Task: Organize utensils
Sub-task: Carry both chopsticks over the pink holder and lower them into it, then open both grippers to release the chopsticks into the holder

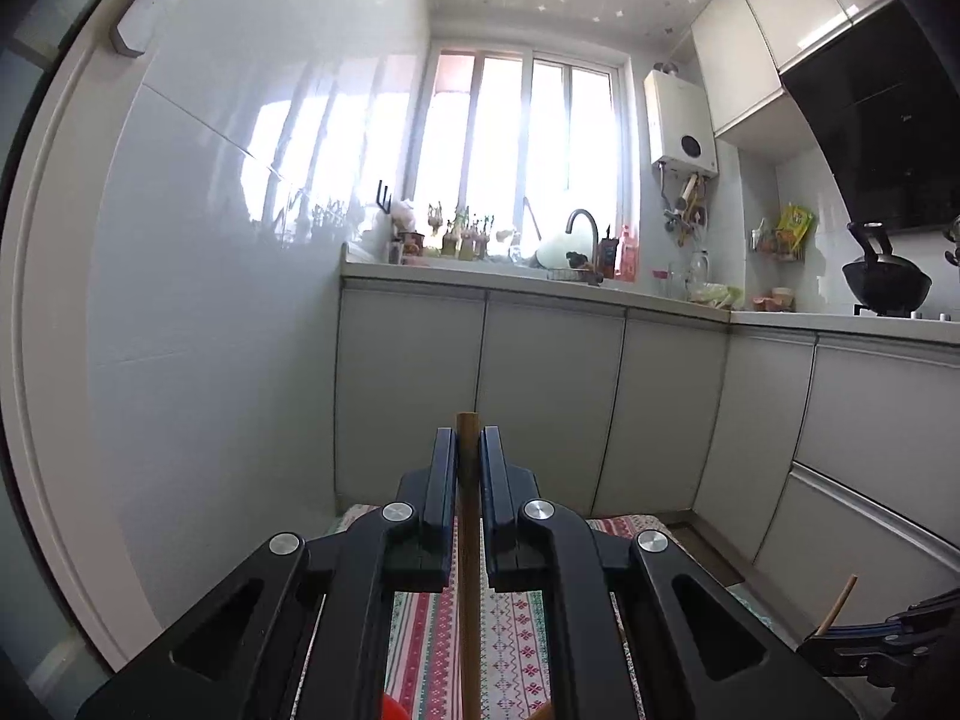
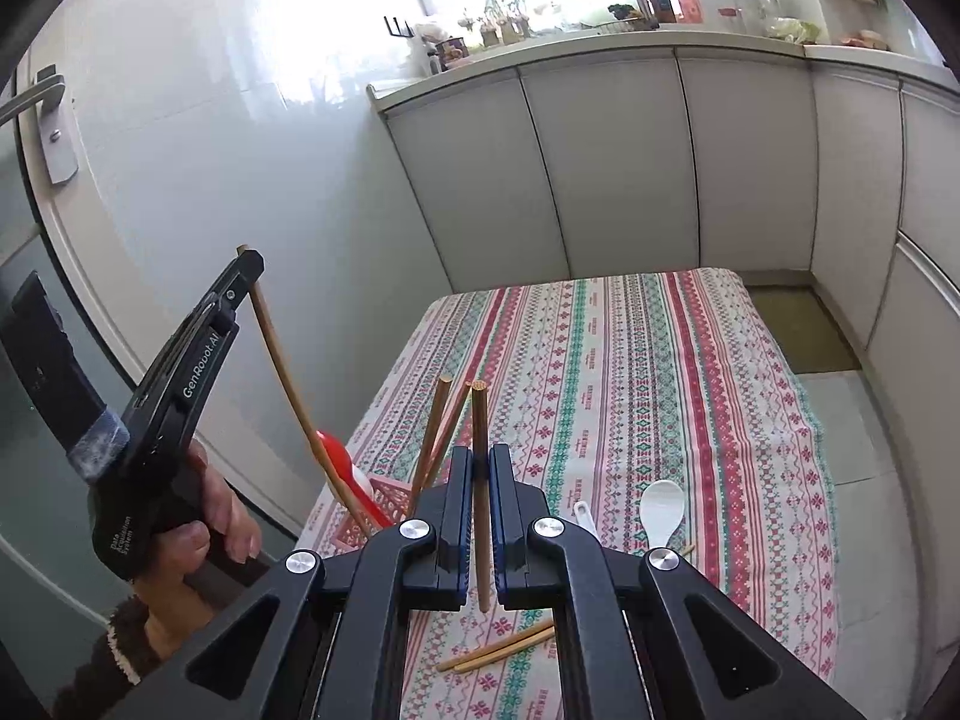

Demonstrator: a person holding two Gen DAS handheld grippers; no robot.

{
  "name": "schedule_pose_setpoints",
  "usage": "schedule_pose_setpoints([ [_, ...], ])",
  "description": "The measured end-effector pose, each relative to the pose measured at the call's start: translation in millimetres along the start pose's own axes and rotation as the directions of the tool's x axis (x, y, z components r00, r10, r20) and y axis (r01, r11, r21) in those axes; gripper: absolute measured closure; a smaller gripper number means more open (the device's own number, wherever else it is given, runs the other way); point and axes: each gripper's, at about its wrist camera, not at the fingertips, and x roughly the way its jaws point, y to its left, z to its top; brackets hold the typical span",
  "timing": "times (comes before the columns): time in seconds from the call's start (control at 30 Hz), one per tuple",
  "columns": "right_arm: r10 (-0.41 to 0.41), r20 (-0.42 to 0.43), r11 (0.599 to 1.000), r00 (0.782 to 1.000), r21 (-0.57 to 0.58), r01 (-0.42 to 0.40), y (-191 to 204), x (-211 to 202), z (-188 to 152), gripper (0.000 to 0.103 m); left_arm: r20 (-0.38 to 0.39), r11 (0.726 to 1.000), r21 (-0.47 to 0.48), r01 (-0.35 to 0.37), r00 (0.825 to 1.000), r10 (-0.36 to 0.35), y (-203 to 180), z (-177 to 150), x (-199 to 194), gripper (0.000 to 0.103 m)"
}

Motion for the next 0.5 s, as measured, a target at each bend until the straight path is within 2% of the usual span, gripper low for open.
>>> schedule_pose_setpoints([
  [0.33,-0.001,0.003,1.000,1.000,0.016,0.001,-3.4,-2.6,0.1,0.098,-0.041,0.999,-0.044,0.000,0.999,-0.002,5.6,-20.2,18.9,0.096],
  [0.5,-0.006,0.006,1.000,1.000,0.024,0.006,-6.2,-4.1,-0.8,0.098,-0.061,1.000,-0.015,-0.014,0.998,0.013,-0.5,-36.8,31.9,0.096],
])
